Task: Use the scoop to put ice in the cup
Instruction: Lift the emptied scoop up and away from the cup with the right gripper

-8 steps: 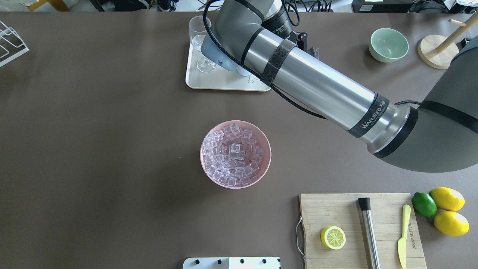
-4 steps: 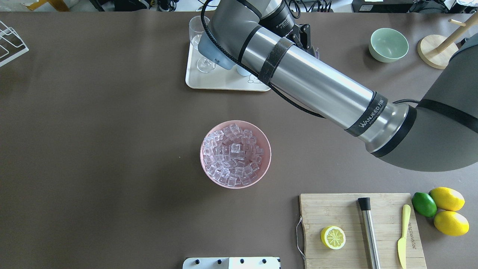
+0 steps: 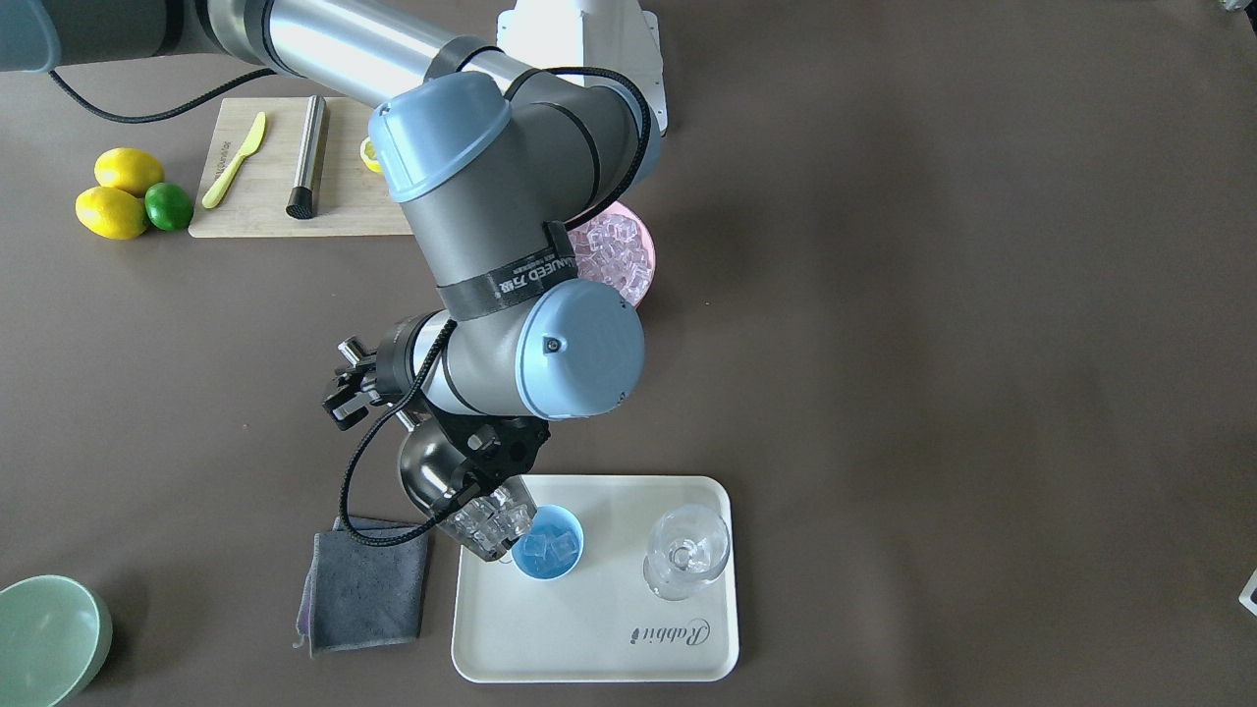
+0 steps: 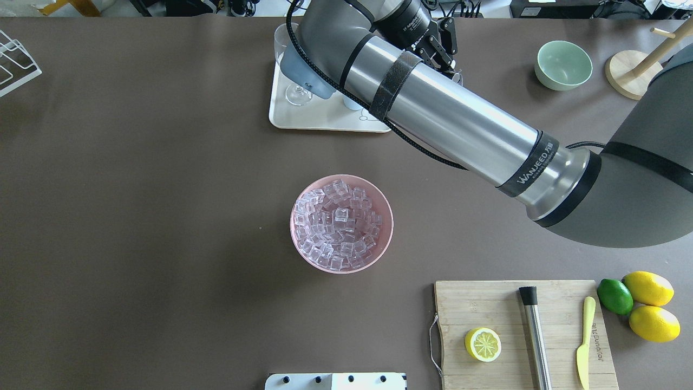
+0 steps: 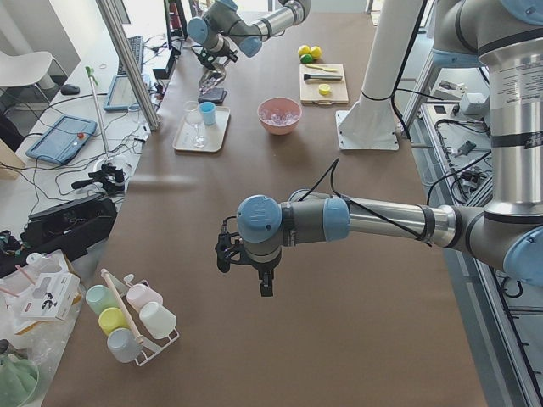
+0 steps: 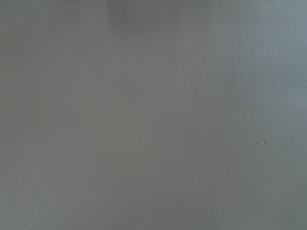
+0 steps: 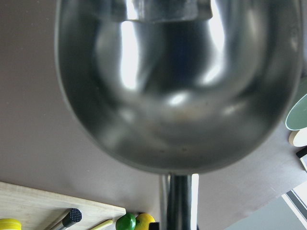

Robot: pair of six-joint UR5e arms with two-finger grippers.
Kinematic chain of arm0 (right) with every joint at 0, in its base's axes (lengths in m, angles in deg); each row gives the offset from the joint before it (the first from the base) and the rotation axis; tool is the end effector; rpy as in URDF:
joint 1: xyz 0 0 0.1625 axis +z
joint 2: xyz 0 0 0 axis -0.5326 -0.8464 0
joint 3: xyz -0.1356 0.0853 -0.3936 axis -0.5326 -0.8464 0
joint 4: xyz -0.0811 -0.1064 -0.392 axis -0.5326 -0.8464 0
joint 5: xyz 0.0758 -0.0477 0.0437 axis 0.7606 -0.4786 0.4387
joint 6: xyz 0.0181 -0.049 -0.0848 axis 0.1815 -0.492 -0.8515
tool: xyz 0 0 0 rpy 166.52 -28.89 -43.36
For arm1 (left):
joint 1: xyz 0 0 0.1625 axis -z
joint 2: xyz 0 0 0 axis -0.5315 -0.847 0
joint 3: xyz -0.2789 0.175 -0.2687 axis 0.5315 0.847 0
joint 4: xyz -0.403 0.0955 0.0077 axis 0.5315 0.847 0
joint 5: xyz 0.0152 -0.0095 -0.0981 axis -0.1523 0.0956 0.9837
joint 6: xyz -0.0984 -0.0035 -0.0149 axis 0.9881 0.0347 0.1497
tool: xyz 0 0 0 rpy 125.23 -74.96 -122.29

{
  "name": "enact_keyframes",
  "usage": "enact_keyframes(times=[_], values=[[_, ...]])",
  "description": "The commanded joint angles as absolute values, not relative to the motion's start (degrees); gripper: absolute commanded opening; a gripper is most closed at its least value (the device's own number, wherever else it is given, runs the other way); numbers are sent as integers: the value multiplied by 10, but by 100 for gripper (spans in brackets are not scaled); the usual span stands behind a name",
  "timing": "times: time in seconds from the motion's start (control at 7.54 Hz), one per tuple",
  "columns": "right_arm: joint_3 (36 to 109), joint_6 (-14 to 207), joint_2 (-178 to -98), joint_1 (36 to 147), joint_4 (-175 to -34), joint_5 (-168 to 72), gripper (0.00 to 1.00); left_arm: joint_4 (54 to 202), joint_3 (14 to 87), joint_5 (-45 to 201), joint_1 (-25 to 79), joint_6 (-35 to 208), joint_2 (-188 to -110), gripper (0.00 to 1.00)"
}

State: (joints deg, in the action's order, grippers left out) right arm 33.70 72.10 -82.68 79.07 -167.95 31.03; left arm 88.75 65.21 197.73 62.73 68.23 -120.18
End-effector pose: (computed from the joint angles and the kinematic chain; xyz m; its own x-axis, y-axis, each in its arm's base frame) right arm -0.4608 -0.6560 0.1374 0.6458 -0.7269 0.2336 0.7629 0.6265 -0.1599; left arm -0.0903 -0.4092 0.6102 0.6184 -0.0745 -0.7823 0.0451 0.9972 -0.0593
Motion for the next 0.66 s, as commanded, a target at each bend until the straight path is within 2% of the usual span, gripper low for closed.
enact_keyframes(times=[0.0,0.53], values=[[337,755,-821,778,-1679,273,0,887,652,1977,627,682,-1202,98],[331,773,-822,761,-1679,255,0,887,651,1977,627,682,-1202,98]])
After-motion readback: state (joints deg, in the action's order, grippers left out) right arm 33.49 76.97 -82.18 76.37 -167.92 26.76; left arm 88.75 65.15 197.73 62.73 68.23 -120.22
